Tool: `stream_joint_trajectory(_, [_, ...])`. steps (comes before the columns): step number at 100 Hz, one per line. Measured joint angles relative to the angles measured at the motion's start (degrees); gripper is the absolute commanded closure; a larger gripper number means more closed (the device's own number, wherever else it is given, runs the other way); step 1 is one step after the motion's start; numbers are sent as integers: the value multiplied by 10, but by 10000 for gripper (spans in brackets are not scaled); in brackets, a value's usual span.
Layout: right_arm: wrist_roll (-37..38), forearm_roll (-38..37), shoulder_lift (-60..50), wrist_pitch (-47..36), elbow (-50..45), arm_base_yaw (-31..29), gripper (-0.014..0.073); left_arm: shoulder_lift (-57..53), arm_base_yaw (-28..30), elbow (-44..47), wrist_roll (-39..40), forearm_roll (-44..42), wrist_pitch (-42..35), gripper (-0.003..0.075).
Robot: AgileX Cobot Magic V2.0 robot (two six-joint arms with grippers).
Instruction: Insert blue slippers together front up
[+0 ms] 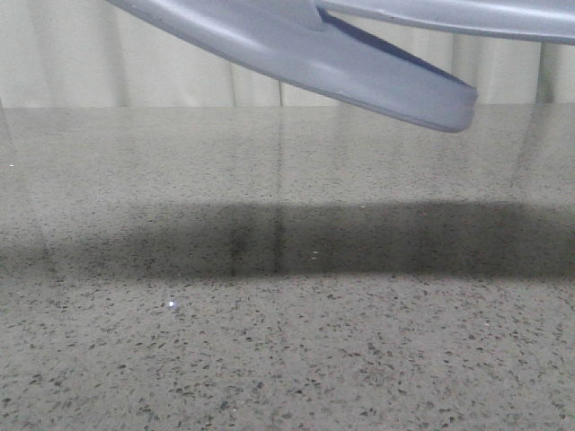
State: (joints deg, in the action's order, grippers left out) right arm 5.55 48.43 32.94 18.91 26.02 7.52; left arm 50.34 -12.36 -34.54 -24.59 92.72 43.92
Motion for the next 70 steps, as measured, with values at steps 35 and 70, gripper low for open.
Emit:
stream_joint_trajectory(35, [-39, 38, 11, -42, 0, 55, 701, 0, 0, 0, 0, 2, 2, 691])
stream_joint_trajectory(70, [-41, 48, 108, -153, -3, 165, 701, 0, 1, 0, -1, 7, 2, 691])
